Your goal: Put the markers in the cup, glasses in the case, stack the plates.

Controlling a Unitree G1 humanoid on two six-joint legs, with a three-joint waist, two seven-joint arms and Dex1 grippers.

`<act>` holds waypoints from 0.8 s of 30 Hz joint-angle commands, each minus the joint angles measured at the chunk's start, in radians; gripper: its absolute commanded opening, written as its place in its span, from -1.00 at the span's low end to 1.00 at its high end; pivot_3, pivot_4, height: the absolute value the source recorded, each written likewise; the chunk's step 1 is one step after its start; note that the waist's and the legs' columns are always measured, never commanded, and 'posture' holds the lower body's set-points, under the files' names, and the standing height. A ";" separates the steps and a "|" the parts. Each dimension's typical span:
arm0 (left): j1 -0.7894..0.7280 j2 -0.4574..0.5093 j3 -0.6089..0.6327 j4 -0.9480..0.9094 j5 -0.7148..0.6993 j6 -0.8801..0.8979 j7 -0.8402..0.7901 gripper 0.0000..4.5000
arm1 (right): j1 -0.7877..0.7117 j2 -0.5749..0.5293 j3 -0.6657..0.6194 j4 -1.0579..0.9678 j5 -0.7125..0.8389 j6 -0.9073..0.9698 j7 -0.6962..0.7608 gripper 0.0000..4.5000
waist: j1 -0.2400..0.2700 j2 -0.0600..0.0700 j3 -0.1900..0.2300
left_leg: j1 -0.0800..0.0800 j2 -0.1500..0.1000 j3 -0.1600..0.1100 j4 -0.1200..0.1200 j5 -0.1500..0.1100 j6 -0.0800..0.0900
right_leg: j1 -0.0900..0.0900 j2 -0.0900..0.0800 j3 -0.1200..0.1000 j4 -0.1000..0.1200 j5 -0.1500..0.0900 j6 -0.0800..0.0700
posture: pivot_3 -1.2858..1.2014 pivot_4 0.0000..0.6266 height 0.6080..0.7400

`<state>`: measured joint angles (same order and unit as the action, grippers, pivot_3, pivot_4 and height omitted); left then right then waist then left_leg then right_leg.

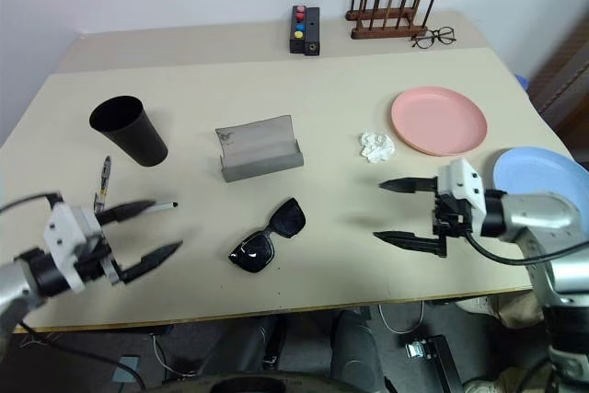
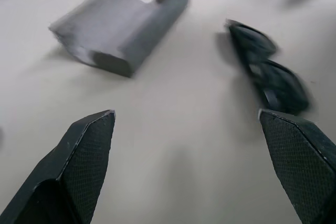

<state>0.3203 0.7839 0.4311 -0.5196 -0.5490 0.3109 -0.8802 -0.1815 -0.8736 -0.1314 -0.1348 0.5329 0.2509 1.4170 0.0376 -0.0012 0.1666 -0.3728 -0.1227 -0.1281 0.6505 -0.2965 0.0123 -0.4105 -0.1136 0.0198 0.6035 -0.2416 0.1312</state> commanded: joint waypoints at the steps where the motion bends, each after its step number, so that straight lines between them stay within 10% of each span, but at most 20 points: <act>1: -0.059 0.044 0.003 0.046 -0.019 0.045 -0.022 1.00 | -0.080 0.005 0.073 0.033 -0.012 -0.035 0.084 0.98 | 0.000 0.000 0.000 | 0.000 0.000 0.000 0.000 0.000 0.000 | 0.000 0.000 0.000 0.000 0.000 0.000 | 0.03 -0.52 1.00; 24: -0.316 0.311 -0.113 0.488 0.163 -0.098 -0.330 1.00 | -0.428 0.270 0.253 0.318 -0.151 -0.208 0.094 0.98 | -0.029 0.001 0.001 | -0.003 0.000 0.000 -0.003 0.005 -0.012 | -0.012 0.000 0.001 0.012 0.001 0.001 | 0.03 -0.52 1.00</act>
<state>0.0246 1.0810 0.3256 -0.0681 -0.4189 0.2650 -1.1984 -0.5807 -0.6107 0.1168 0.1899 0.3824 0.0543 1.5238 0.0084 -0.0006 0.1679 -0.3758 -0.1228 -0.1278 0.6476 -0.2918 0.0006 -0.4232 -0.1132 0.0211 0.6161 -0.2411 0.1318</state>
